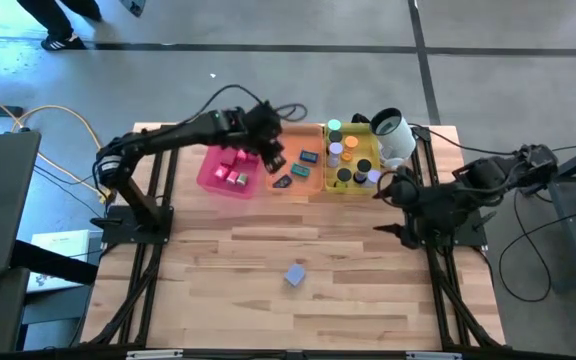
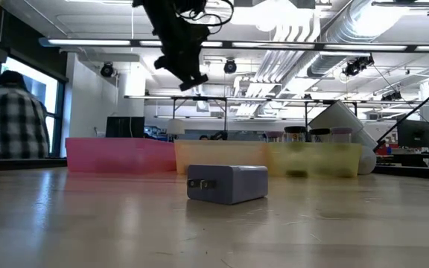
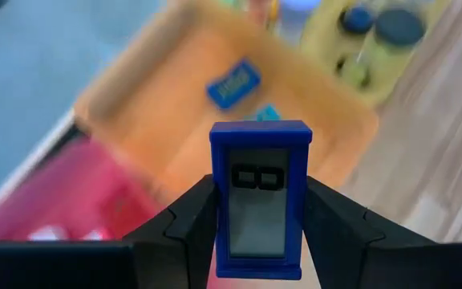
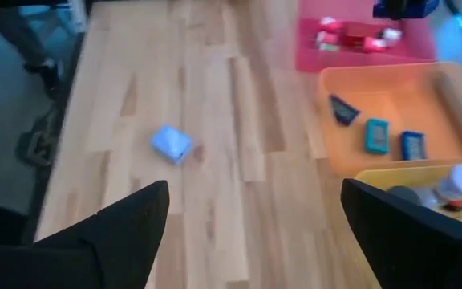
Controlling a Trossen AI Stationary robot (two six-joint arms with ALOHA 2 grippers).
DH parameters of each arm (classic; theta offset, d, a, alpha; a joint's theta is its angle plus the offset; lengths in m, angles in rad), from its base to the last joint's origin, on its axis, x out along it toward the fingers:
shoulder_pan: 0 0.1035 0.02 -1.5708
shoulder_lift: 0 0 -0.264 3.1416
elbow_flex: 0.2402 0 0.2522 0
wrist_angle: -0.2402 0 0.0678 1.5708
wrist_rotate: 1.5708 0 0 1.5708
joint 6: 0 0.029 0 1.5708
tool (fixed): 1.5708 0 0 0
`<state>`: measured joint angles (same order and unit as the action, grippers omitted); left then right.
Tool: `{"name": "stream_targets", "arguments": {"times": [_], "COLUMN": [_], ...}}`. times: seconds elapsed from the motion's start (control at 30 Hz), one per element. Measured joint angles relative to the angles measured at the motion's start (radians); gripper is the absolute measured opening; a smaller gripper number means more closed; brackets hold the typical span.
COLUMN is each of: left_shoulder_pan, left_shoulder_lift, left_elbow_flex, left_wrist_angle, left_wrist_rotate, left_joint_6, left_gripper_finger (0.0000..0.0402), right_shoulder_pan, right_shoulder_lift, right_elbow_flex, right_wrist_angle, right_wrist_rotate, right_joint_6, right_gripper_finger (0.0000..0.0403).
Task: Pick & Place Office items
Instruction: Put the dark blue digital clock into the orange bin
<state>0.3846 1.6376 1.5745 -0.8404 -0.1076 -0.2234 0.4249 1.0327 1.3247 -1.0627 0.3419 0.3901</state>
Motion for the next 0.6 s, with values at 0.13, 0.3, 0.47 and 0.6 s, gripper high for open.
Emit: {"name": "stream_targets", "arguments": {"times": [0.13,0.3,0.47,0.6], "left_shoulder_pan": [0.063,0.138,0.156,0.162], "left_shoulder_lift": [0.039,0.125,0.211,0.263], "left_elbow_flex": [0.002,0.002,0.0,0.0], "left_wrist_angle": [0.097,0.11,0.144,0.175], "left_wrist_rotate": [0.058,0.128,0.165,0.181], "left_joint_6": [0.043,0.05,0.07,0.075], "left_gripper_finger": [0.0152,0.0152,0.0152,0.0152], "right_shoulder_pan": [-0.049,-0.086,-0.099,-0.122], "right_shoulder_lift": [-0.001,0.0,0.0,0.0], "right_elbow_flex": [0.0,0.0,0.0,0.0], "right_wrist_angle": [0.008,0.01,0.011,0.012], "right_wrist_rotate": [-0.004,-0.004,-0.004,-0.001], "right_joint_6": [-0.021,-0.02,-0.019,-0.02], "right_gripper_finger": [0.0357,0.0357,0.0357,0.0357]}}
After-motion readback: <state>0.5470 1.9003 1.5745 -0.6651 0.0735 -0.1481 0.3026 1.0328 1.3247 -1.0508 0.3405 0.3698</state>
